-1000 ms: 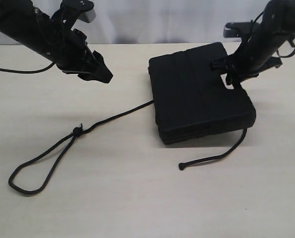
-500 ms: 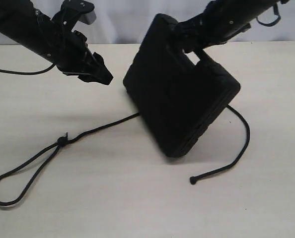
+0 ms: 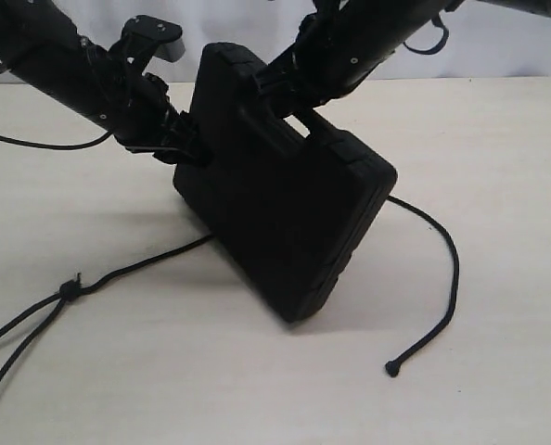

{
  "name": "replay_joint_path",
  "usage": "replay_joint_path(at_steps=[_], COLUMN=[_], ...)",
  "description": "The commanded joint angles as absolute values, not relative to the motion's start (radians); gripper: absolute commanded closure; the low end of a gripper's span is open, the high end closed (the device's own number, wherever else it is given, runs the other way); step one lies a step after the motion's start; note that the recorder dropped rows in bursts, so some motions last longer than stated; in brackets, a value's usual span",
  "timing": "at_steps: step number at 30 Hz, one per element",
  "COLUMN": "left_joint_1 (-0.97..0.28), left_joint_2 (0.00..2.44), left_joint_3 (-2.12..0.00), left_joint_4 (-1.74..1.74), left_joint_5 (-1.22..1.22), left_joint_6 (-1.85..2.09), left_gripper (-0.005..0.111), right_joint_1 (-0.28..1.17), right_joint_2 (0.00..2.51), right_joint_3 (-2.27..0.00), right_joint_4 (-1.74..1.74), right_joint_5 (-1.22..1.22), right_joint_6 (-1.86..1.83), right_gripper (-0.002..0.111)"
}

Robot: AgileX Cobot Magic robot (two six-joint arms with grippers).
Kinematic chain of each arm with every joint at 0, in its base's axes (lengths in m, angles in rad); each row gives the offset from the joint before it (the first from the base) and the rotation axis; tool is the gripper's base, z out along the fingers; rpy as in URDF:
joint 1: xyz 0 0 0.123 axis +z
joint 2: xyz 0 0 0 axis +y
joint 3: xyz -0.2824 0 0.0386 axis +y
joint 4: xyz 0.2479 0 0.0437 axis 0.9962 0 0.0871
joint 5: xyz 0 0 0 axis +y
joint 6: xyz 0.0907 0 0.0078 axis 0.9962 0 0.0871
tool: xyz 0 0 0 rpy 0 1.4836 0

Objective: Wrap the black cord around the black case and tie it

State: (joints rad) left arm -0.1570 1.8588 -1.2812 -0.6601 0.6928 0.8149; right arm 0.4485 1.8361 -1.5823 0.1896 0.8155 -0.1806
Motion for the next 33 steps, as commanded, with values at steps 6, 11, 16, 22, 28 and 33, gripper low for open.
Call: replay_joint_path(at_steps=[6,11,16,22,28,33], left_joint_1=[-0.164,-0.164,-0.164,-0.164,-0.164,-0.164], left_joint_2=[1.859,1.859,1.859,1.859,1.859,1.859], left_joint_3=[-1.28,-1.28,-1.28,-1.28,-1.28,-1.28], left_joint_4=[-0.667,-0.67,-0.674,-0.674,-0.674,-0.708], left_joint_5=[0.67,0.678,0.696,0.714,0.702,0.683], left_joint_6=[0.818,0.818,0.818,0.818,0.816,0.816], left_gripper=[0.056,0.056,0.056,0.056,0.056,0.056], right_joint_1=[0.445,0.468,0.538,0.57,0.572,0.572], right_joint_2=[1.753,1.787,1.827,1.859,1.861,1.847], right_joint_3=[-1.592,-1.592,-1.592,-1.592,-1.592,-1.594], right_joint_4=[-0.108,-0.053,-0.06,-0.048,0.011,0.023], right_joint_5=[0.768,0.756,0.736,0.737,0.762,0.796], right_joint_6=[0.027,0.027,0.037,0.046,0.046,0.046], right_gripper=[0.104,0.104,0.104,0.104,0.093,0.062])
